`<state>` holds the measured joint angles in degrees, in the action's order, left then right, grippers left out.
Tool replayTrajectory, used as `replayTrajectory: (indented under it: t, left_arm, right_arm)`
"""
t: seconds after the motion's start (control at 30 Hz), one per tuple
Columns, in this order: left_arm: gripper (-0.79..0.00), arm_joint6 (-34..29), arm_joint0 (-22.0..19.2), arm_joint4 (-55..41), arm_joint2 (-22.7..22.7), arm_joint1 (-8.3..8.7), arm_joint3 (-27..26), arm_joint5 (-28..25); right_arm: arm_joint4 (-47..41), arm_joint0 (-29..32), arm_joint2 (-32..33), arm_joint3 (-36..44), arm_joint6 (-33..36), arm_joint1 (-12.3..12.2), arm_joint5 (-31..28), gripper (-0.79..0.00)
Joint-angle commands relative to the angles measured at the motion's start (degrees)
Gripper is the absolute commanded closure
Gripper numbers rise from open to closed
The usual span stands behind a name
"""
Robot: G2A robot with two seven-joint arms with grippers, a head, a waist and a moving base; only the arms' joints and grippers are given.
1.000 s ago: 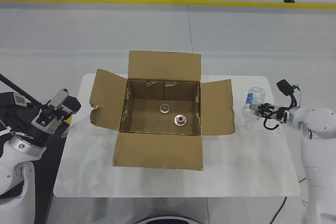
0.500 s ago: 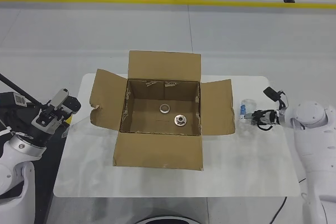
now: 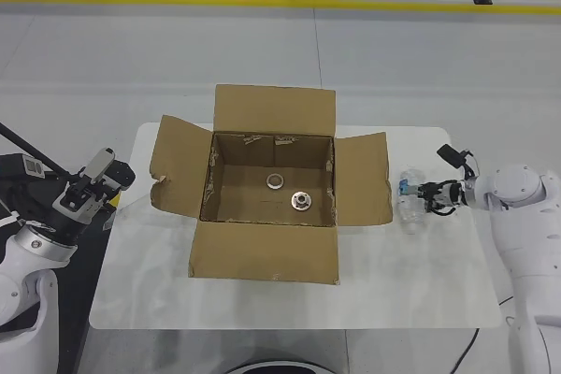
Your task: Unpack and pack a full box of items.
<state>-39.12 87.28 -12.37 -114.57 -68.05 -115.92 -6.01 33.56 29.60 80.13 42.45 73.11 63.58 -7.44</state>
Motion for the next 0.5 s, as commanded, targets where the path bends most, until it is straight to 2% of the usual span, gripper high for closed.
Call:
replayTrajectory:
  t: [0.0, 0.13, 0.23, 0.33, 0.47]
  left_arm:
    - [-0.785, 0.0, 0.0, 0.0, 0.0, 0.0, 0.0, 0.0]
    - [-0.785, 0.0, 0.0, 0.0, 0.0, 0.0, 0.0, 0.0]
    - [-0.785, 0.0, 0.0, 0.0, 0.0, 0.0, 0.0, 0.0]
    - [-0.785, 0.0, 0.0, 0.0, 0.0, 0.0, 0.0, 0.0]
    - [-0.785, 0.0, 0.0, 0.0, 0.0, 0.0, 0.0, 0.0]
  right_arm:
    - [0.8, 0.1, 0.1, 2.3, -1.1, -0.3, 0.6, -0.785]
    - [4.7, 2.2, 0.5, 14.8, -4.4, -1.0, 4.1, -0.785]
    - [8.0, 7.3, 1.8, 31.4, -8.9, -1.6, 8.3, -0.785]
    - [10.3, 12.6, 1.7, 48.6, -10.0, -1.9, 11.3, -0.785]
    - [12.4, 14.4, -2.9, 61.3, -10.2, -1.6, 11.7, -0.785]
